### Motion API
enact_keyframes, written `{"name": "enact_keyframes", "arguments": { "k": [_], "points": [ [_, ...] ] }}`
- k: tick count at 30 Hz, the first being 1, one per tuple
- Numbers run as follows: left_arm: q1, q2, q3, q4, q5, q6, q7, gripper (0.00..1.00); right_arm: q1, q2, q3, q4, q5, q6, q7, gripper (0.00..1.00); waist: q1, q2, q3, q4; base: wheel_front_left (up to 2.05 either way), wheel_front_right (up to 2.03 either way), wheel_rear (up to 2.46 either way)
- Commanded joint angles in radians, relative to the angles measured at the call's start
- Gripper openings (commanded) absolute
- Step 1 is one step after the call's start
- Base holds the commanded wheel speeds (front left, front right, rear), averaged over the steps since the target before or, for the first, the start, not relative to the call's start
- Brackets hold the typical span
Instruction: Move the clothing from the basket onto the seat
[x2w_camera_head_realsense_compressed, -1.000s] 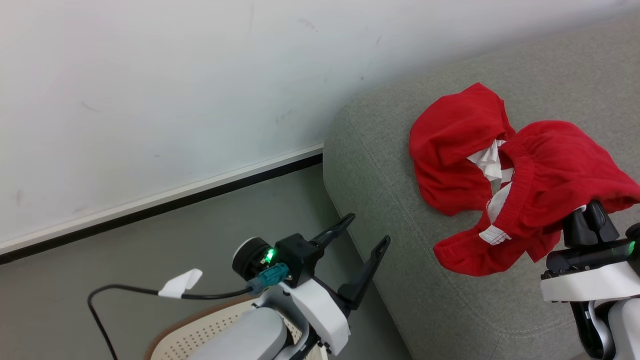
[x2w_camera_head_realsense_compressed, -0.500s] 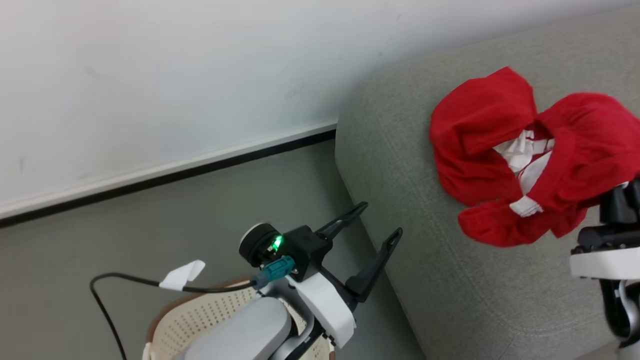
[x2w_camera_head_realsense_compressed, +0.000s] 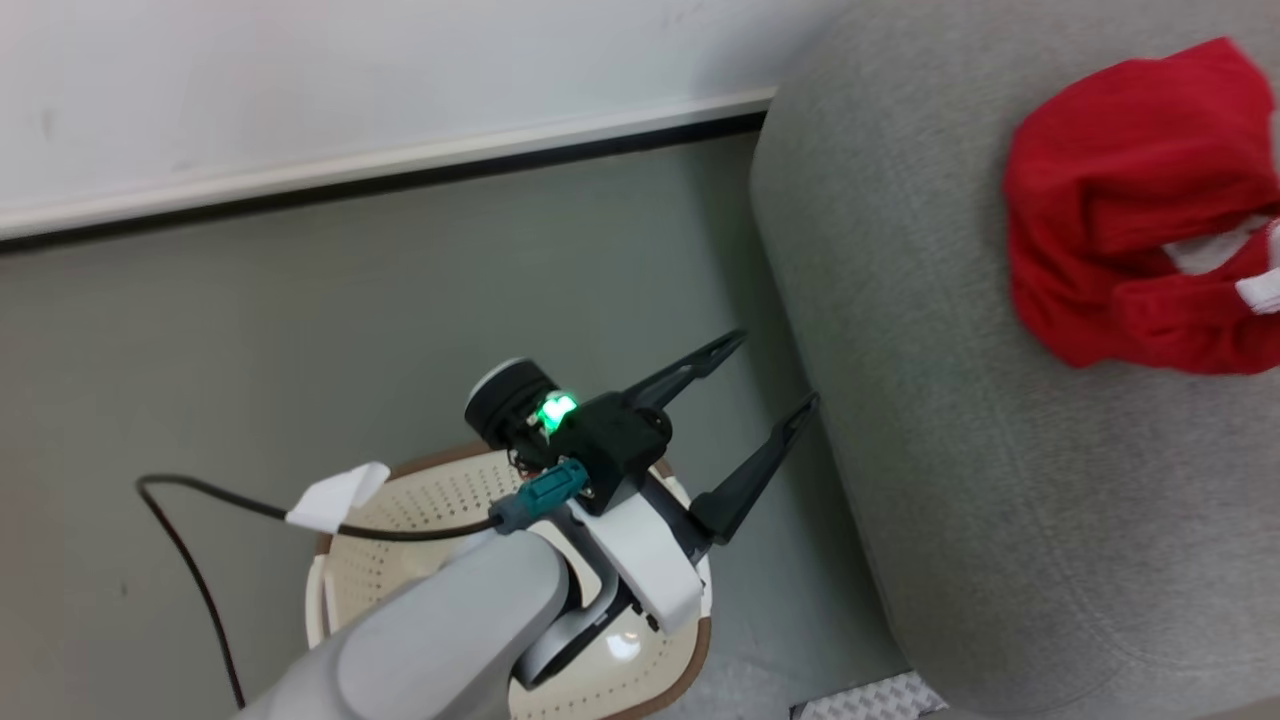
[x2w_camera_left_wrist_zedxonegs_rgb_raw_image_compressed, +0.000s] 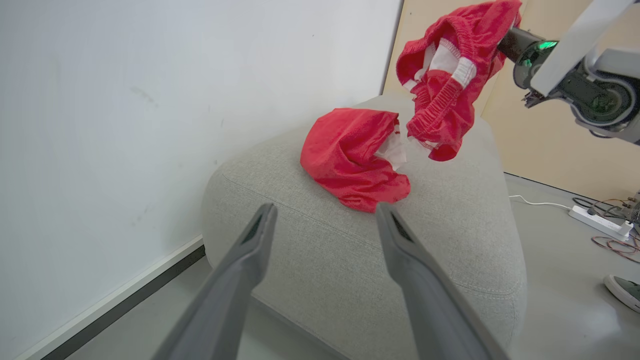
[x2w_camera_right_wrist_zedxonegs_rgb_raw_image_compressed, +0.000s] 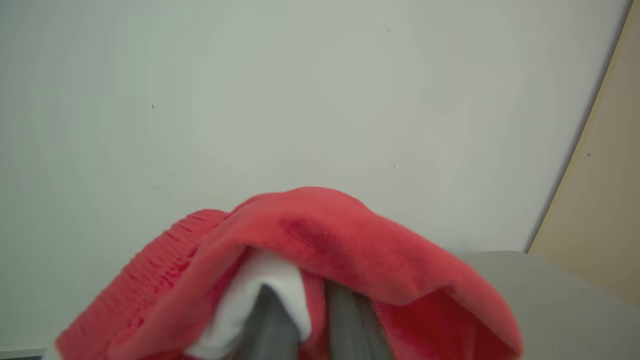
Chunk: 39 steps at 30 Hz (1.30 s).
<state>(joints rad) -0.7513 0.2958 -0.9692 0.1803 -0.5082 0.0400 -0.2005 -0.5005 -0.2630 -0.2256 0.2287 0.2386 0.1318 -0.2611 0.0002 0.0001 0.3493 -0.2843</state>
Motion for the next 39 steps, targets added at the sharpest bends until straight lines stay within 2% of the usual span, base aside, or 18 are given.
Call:
{"name": "enact_keyframes", "arguments": {
  "k": [1, 7, 18, 27, 31, 32, 34, 35, 39],
  "points": [
    [-0.022, 0.008, 0.002, -0.014, 0.019, -0.006, 0.003, 1.0, -0.023, -0.026, -0.023, 0.03, -0.007, -0.002, -0.002, 0.0, -0.0002, -0.0001, 0.076, 0.055, 0.0, 0.0, 0.0],
    [-0.072, 0.019, 0.001, -0.049, 0.045, -0.014, 0.005, 1.0, -0.115, -0.078, -0.088, 0.125, 0.019, -0.002, -0.002, 0.0, -0.0002, -0.0001, 0.183, 0.102, 0.0, 0.0, 0.0],
    [-0.141, -0.011, 0.001, -0.054, 0.059, -0.027, -0.01, 1.0, -0.274, -0.193, -0.018, 0.323, 0.052, -0.002, 0.053, 0.0, -0.0002, -0.0001, 0.33, 0.167, 0.0, 0.0, 0.0],
    [-0.139, -0.03, 0.012, -0.011, 0.046, -0.034, -0.044, 1.0, -0.267, -0.274, 0.076, 0.457, 0.145, -0.002, 0.25, 0.0, -0.0002, -0.0001, 0.329, 0.2, 0.0, 0.0, 0.0],
    [-0.128, -0.032, 0.015, 0.005, 0.042, -0.034, -0.049, 1.0, -0.256, -0.289, 0.108, 0.478, 0.181, -0.002, 0.285, 0.0, -0.0002, -0.0001, 0.299, 0.193, 0.0, 0.0, 0.0],
    [-0.125, -0.033, 0.015, 0.008, 0.041, -0.034, -0.051, 1.0, -0.255, -0.292, 0.112, 0.479, 0.183, -0.002, 0.279, 0.21, -0.0002, -0.0001, 0.29, 0.19, 0.0, 0.0, 0.0],
    [-0.119, -0.032, 0.015, 0.017, 0.04, -0.035, -0.054, 1.0, -0.253, -0.294, 0.125, 0.485, 0.185, -0.002, 0.27, 0.79, -0.0002, -0.0001, 0.268, 0.183, 0.0, 0.0, 0.0],
    [-0.114, -0.032, 0.014, 0.022, 0.039, -0.035, -0.055, 1.0, -0.252, -0.294, 0.133, 0.489, 0.187, -0.002, 0.265, 1.0, -0.0002, -0.0001, 0.254, 0.179, 0.0, 0.0, 0.0],
    [-0.089, -0.035, 0.016, 0.041, 0.027, -0.03, -0.057, 1.0, -0.235, -0.286, 0.18, 0.511, 0.197, -0.002, 0.282, 1.0, -0.0002, -0.0001, 0.181, 0.16, 0.0, 0.0, 0.0]
  ]
}}
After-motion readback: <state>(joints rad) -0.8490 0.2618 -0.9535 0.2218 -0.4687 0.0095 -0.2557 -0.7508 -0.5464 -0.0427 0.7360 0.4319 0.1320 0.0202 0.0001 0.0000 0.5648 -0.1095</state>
